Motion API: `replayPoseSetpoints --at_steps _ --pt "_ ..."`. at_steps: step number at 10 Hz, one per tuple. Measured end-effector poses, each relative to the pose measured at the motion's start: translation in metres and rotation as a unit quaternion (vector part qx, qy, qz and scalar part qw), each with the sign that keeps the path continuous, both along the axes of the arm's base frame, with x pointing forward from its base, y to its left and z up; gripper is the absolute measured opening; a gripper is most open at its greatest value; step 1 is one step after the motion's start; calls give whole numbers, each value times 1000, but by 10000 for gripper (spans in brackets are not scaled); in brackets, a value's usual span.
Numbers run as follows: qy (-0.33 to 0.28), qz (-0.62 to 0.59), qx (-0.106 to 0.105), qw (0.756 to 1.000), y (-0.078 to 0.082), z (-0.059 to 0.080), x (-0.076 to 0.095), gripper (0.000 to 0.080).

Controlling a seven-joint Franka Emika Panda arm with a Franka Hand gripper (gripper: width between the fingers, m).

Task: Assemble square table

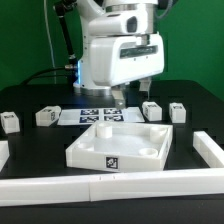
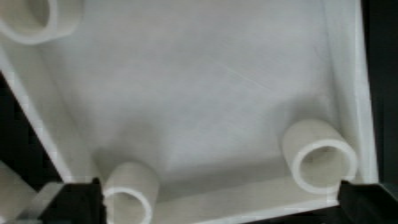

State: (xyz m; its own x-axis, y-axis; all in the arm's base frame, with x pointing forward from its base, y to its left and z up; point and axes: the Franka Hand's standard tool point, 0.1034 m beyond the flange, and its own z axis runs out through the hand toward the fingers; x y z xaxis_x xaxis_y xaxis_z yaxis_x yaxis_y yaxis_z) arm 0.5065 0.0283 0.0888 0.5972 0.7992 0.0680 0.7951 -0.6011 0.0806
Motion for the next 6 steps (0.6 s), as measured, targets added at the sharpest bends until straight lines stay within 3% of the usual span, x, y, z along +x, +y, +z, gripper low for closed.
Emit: replayPoseSetpoints --at_steps 3,6 --pt "4 -5 -1 1000 3 -5 -5 649" --pt "39 -11 -11 999 27 -45 -40 649"
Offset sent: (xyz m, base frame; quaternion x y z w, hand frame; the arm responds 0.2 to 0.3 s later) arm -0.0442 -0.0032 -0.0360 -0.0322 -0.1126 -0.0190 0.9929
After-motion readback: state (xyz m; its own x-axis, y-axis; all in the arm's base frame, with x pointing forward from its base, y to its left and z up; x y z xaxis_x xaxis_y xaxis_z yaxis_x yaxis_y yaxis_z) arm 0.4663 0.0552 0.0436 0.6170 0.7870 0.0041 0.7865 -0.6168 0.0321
